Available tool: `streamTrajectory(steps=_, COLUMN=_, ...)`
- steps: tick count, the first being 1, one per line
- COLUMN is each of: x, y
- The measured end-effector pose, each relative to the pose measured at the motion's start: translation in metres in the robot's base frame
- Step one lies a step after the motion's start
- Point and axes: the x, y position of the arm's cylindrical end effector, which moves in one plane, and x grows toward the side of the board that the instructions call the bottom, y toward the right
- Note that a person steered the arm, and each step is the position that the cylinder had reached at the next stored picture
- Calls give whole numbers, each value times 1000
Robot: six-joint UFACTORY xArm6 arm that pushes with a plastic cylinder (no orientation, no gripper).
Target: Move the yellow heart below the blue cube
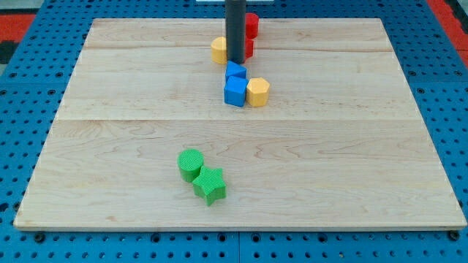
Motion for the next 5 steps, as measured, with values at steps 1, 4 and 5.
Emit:
streamTrajectory(steps=1, x=-27, y=28)
streamTrajectory(steps=4, x=-19, y=-21)
streamTrajectory(steps=5, x=-19, y=-54)
